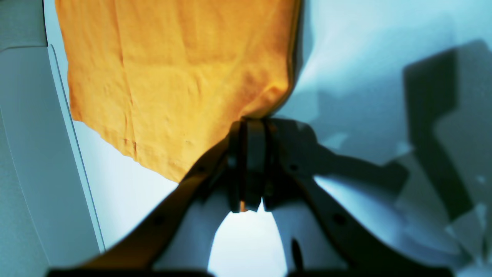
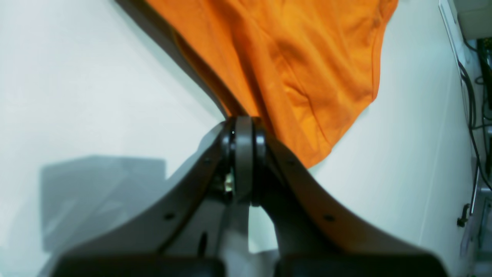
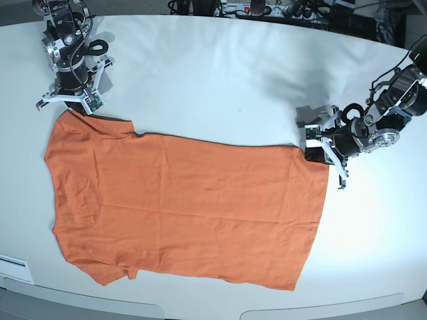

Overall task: Fold the T-shirt properly
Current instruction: 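Pull both shoulder corners away from the hem to flatten the shirt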

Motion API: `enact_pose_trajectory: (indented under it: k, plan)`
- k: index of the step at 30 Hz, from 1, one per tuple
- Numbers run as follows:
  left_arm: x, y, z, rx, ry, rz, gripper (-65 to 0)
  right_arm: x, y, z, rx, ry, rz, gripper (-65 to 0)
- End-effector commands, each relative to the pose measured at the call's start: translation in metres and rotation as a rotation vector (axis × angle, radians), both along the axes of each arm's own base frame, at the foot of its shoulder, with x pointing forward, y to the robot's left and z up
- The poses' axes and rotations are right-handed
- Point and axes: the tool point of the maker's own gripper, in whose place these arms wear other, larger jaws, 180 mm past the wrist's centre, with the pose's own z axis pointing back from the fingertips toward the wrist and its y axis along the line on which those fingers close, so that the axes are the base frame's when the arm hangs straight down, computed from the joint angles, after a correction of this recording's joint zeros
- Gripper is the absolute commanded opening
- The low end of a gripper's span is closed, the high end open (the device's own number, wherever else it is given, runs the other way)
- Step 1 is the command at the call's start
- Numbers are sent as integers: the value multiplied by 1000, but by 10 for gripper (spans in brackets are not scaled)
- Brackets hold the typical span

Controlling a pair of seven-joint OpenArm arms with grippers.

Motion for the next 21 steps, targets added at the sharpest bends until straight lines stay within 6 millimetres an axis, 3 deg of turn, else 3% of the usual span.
enact_pose_trajectory:
  k: [1,7,21]
  plan:
    - [-9,13,-7,57,47,1,-650,3,-4,7,-17,-18,-4,-650]
    - [-10,9,1,55,18,-10,-650,8,1,41,-57,-98,-9,-650]
    - [-54,-2,51,97,-21,-158,-650,-56,-16,91,-173,-78,-46,-650]
